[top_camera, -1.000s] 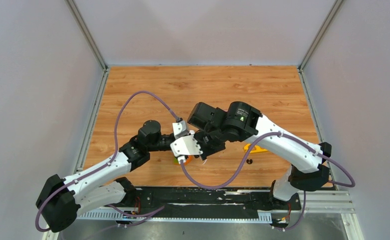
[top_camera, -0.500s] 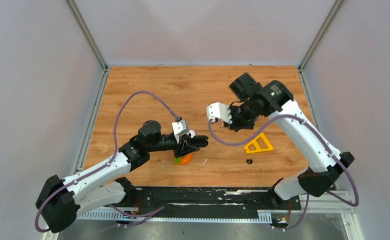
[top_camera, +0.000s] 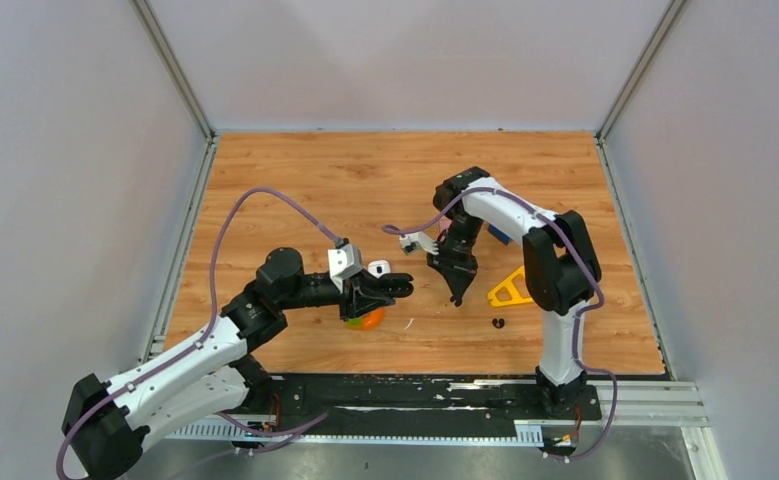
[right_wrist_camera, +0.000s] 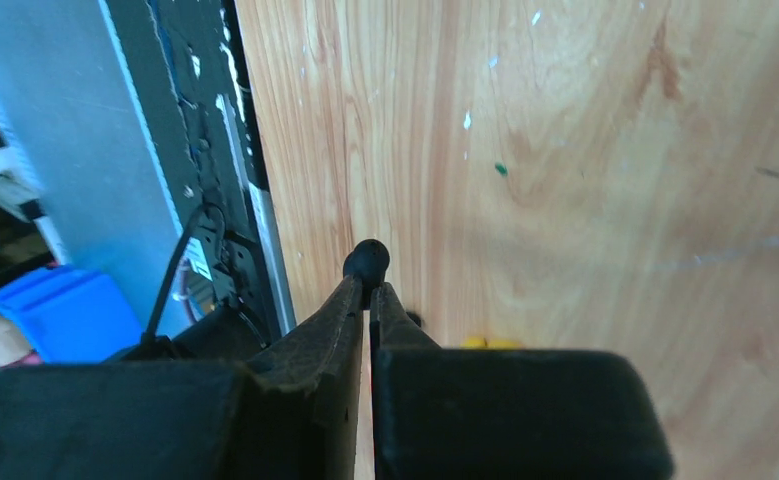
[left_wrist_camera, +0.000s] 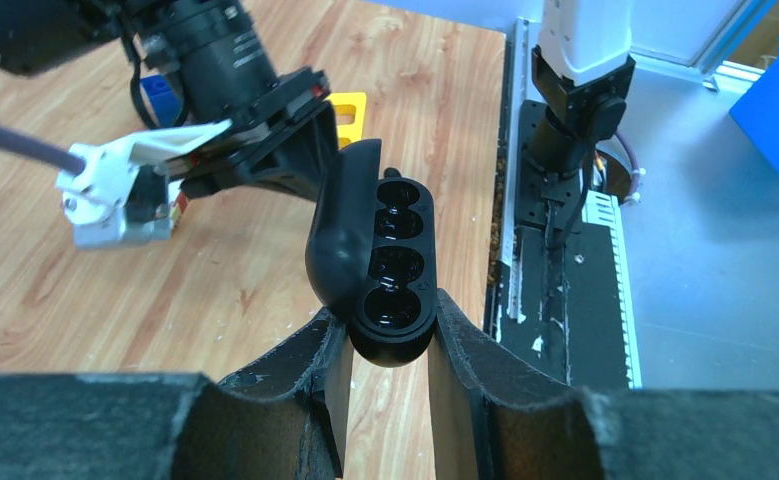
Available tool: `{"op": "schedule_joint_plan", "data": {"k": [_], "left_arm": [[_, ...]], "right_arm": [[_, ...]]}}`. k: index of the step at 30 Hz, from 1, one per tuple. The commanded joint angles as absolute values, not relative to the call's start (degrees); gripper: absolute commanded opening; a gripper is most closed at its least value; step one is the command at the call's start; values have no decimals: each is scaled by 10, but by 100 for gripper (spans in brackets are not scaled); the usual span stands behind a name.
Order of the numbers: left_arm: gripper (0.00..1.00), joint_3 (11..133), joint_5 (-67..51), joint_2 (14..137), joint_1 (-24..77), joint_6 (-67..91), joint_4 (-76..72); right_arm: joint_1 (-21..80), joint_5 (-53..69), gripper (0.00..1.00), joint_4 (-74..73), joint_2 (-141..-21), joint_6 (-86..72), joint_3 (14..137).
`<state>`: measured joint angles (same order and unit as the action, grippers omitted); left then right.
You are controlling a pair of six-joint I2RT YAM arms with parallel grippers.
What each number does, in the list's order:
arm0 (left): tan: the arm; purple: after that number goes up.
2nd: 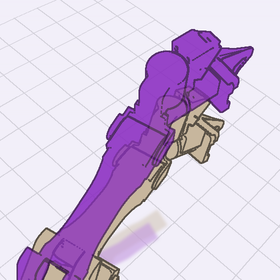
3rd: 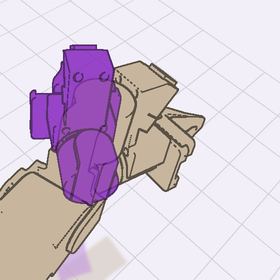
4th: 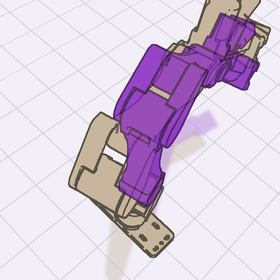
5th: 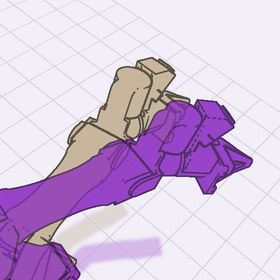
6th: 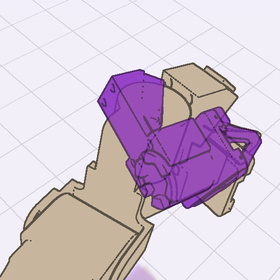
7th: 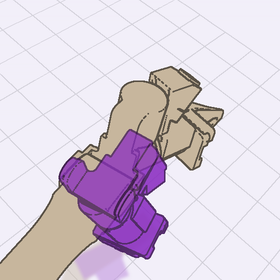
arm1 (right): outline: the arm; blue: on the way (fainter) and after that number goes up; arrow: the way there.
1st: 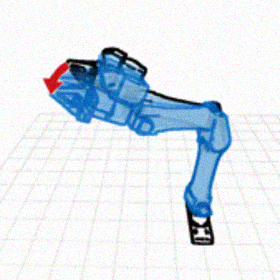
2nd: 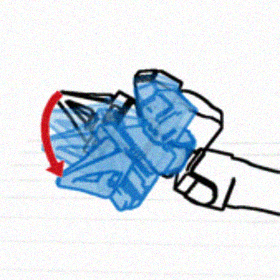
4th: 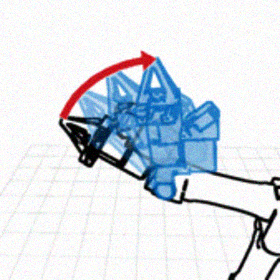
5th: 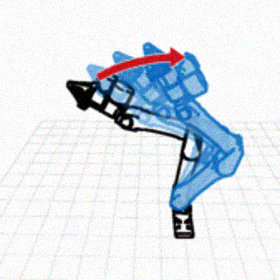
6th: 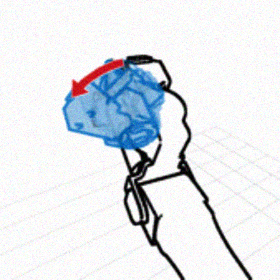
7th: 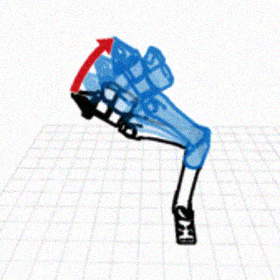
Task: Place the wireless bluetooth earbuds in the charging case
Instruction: Place the earbud at the center of the board, then adjust the charging case.
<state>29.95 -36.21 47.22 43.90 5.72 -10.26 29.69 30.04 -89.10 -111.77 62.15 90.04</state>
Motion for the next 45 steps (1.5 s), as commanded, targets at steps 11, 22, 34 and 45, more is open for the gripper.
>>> {"op": "schedule_joint_plan", "data": {"k": [11, 22, 34, 45], "left_arm": [[0, 293, -406, 488, 442, 60, -136], [0, 294, -412, 498, 442, 62, -135], [0, 294, -408, 500, 442, 59, -137], [0, 289, -366, 487, 442, 45, -132]], "right_arm": [[294, 387, 11, -796, -1220, 525, 898], [294, 371, 27, -727, -1217, 469, 868], [251, 407, 32, -775, -1058, 439, 993], [261, 542, 52, -639, -847, 350, 892]]}}
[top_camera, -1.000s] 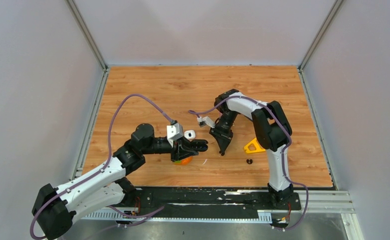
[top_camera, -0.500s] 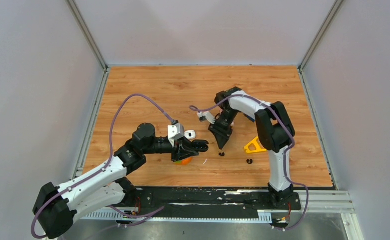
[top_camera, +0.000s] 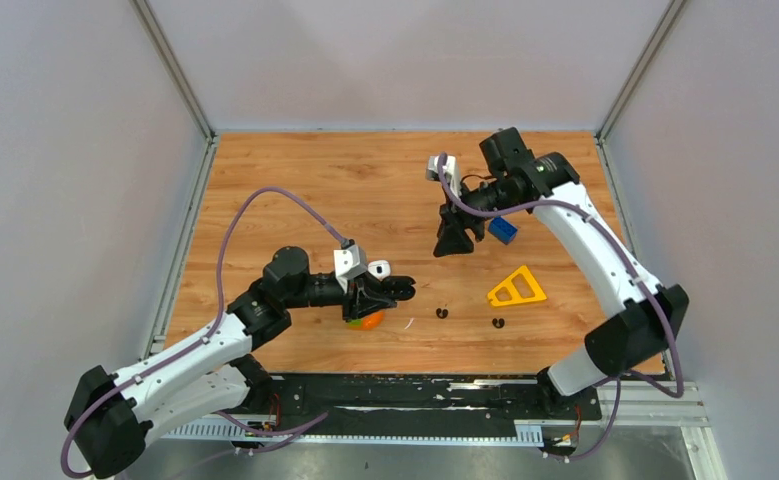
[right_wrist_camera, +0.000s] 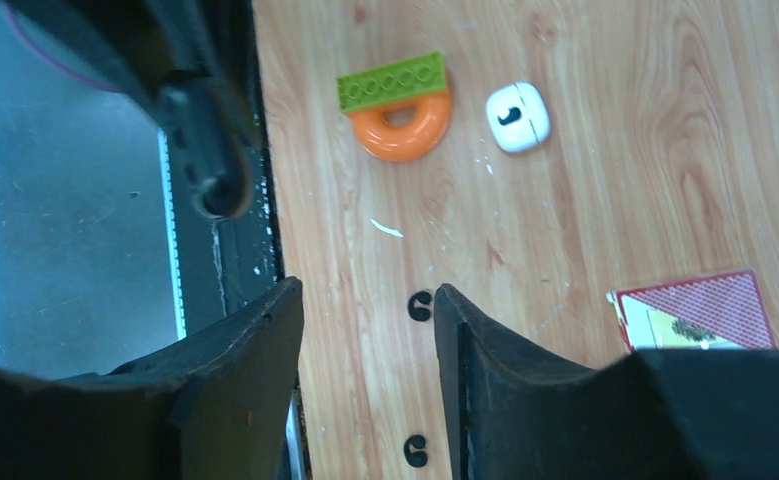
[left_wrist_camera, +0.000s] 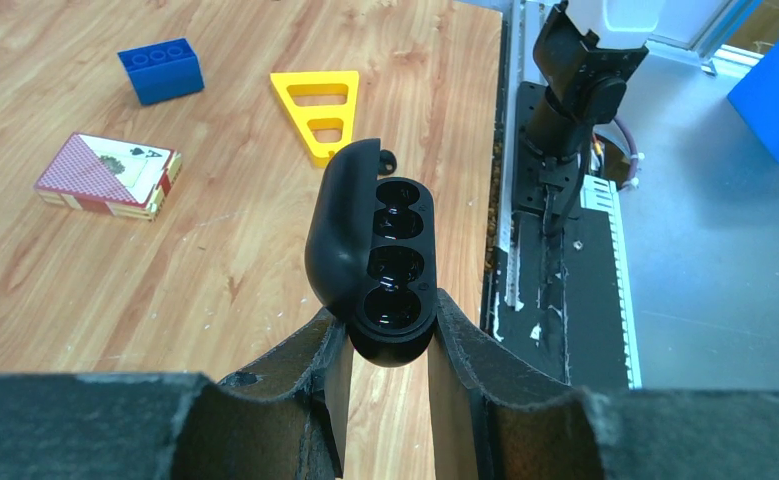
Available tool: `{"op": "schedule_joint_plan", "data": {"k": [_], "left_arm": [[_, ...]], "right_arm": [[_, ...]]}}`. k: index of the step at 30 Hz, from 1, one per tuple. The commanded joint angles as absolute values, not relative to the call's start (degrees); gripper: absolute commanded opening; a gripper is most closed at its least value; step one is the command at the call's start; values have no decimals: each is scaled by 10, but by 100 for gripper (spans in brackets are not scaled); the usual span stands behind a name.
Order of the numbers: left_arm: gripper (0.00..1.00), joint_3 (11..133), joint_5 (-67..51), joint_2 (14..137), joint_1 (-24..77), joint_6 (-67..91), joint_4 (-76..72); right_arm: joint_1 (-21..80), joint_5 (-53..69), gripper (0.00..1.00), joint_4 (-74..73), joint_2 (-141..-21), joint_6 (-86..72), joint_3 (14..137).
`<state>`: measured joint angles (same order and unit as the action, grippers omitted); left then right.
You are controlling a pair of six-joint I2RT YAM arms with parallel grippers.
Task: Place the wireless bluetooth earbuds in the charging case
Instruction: Adjust the charging case.
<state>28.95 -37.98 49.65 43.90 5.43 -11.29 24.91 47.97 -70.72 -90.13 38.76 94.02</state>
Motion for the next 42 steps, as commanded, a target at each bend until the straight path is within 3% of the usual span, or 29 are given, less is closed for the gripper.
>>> {"op": "schedule_joint_plan", "data": {"k": [1, 6, 23, 27, 37, 40, 42], "left_arm": [[0, 290, -368, 489, 442, 47, -133], [0, 295, -393, 513, 442, 62, -145], [3, 293, -430, 534, 442, 103, -193], [3, 293, -435, 536, 442, 106, -196], [3, 293, -435, 536, 442, 106, -196], [10, 294, -434, 536, 442, 108, -195], [20, 294, -429, 535, 442, 109, -194]], "right_arm": [[267, 543, 54, -626, -830, 349, 879], [317, 519, 67, -593, -773, 361, 828], [404, 471, 66, -600, -814, 375, 836], [410, 473, 59, -599, -822, 372, 840], [414, 494, 29, -605, -840, 362, 855], [414, 493, 20, -606, -839, 362, 855], [414, 492, 15, -604, -838, 361, 855]]}}
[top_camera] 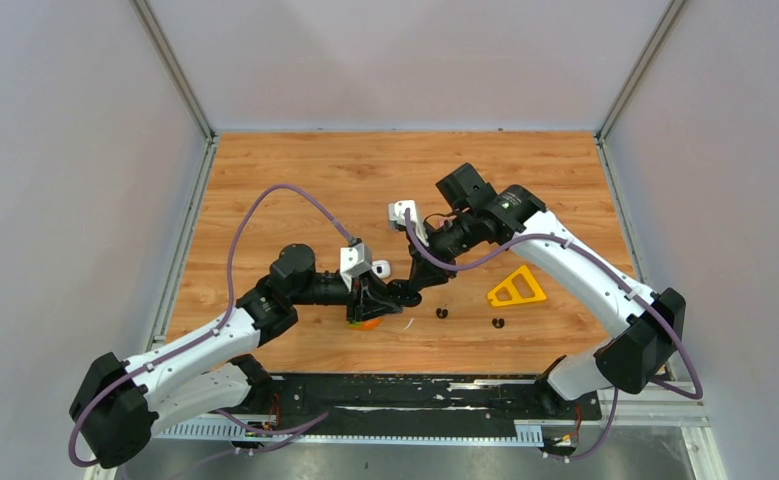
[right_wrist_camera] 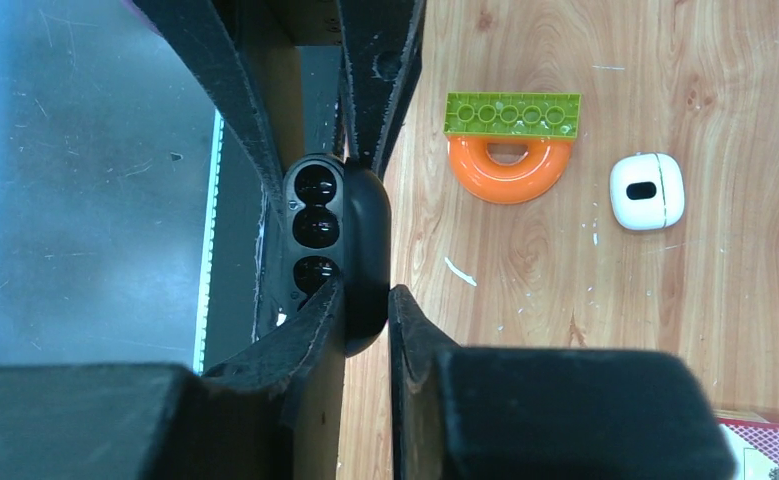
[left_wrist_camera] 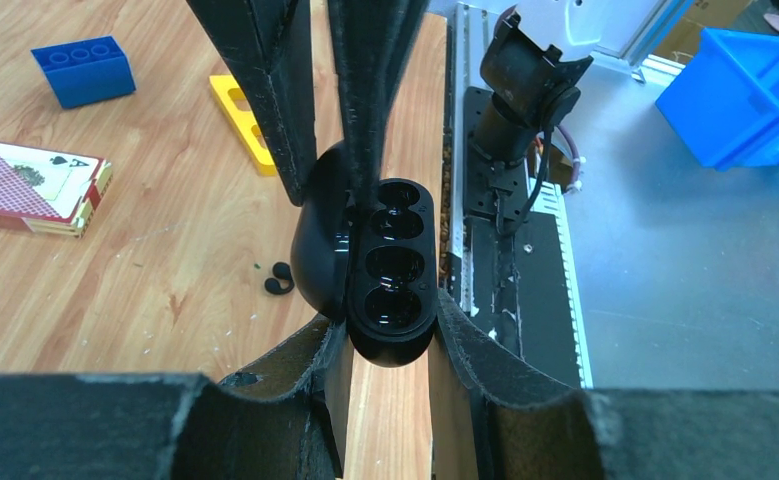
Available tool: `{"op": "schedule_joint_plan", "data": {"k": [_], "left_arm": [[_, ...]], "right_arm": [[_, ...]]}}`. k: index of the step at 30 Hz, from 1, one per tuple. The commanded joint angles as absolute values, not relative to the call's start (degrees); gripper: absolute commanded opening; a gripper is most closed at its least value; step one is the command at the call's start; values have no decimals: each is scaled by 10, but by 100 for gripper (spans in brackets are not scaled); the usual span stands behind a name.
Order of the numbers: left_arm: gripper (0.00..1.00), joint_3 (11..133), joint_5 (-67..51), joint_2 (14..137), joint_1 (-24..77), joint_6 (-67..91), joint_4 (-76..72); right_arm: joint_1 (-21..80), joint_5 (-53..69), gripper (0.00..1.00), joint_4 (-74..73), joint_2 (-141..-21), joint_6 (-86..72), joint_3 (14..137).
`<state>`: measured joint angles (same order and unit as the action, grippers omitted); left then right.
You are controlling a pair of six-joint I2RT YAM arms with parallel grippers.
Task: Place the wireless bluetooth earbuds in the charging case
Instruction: Adjust the charging case.
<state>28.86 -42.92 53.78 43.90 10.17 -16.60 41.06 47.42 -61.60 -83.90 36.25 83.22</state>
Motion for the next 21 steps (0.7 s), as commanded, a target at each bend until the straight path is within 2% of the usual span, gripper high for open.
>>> {"op": "schedule_joint_plan", "data": {"k": [1, 4, 6, 15, 21], "left_arm": [[25, 295, -423, 534, 443, 111, -192], [39, 298, -402, 527, 442, 112, -177], [44, 297, -389, 519, 442, 116, -178], [55, 294, -354, 500, 441, 143, -183], [57, 296, -349, 505, 440, 163, -185]], "right_arm": [[414, 492, 12, -604, -837, 360, 856], [414, 485, 11, -603, -831, 360, 859], [414, 482, 11, -603, -828, 360, 862], [414, 458, 8, -607, -811, 363, 871], [414, 424, 8, -608, -795, 372, 875]]}}
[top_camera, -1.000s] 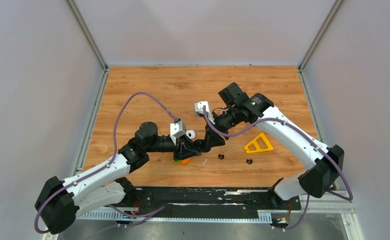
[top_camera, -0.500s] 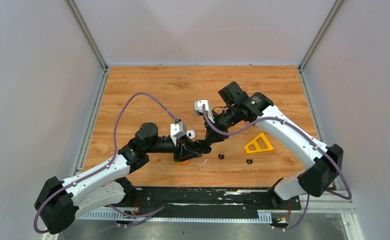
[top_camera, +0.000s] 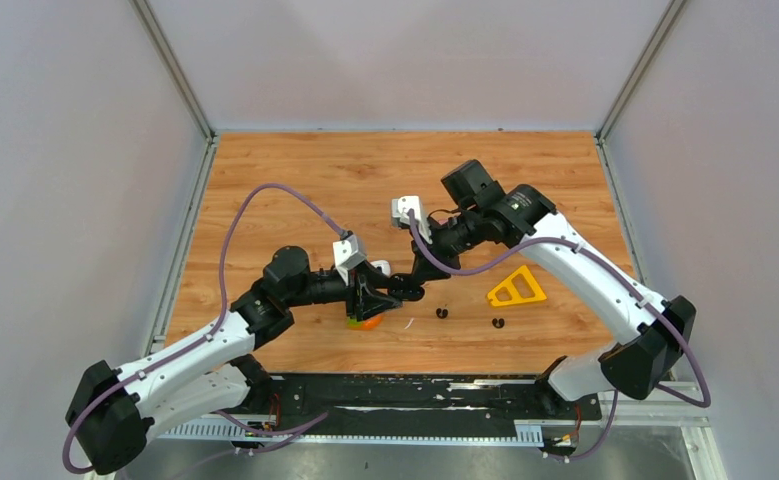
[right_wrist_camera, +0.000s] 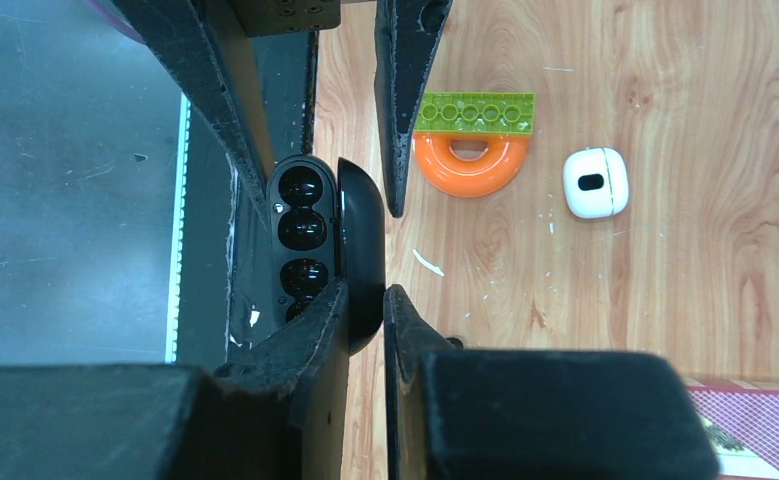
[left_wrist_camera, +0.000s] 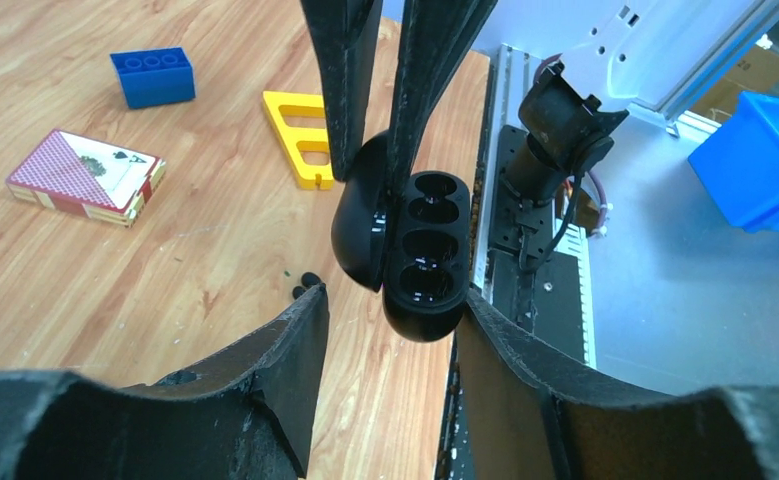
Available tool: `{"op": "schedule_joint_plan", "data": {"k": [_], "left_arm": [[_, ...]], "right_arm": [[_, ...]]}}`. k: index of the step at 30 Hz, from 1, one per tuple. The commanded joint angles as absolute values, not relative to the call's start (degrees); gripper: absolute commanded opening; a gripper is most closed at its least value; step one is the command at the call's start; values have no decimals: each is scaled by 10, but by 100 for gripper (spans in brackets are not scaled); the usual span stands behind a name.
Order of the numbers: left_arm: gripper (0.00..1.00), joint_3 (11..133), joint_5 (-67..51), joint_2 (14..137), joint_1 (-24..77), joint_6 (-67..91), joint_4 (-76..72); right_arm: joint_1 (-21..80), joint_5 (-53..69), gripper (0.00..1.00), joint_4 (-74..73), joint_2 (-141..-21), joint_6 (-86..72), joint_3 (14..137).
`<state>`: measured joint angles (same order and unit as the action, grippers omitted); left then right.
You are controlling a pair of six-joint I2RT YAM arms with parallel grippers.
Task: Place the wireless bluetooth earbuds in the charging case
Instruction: Adjust the charging case.
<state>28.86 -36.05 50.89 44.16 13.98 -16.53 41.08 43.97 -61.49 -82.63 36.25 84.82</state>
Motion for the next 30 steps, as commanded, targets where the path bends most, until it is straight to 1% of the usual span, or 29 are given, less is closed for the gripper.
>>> {"op": "schedule_joint_plan", "data": {"k": [1, 9, 14, 19, 30], "left_arm": [[56, 295, -351, 507, 438, 169, -190], [49, 280, -398, 528, 415, 238, -284], [48, 270, -421, 533, 415, 226, -304], [47, 273, -419, 532, 415, 200, -277], [48, 271, -424, 542, 415, 224, -319]], "right_arm": [[414, 420, 8, -609, -793, 373, 875], [414, 410, 9, -608, -787, 378, 875], [414, 399, 9, -604, -789, 373, 874], [414, 397, 9, -602, -793, 368, 877], [415, 403, 10, -603, -806, 364, 886]]}}
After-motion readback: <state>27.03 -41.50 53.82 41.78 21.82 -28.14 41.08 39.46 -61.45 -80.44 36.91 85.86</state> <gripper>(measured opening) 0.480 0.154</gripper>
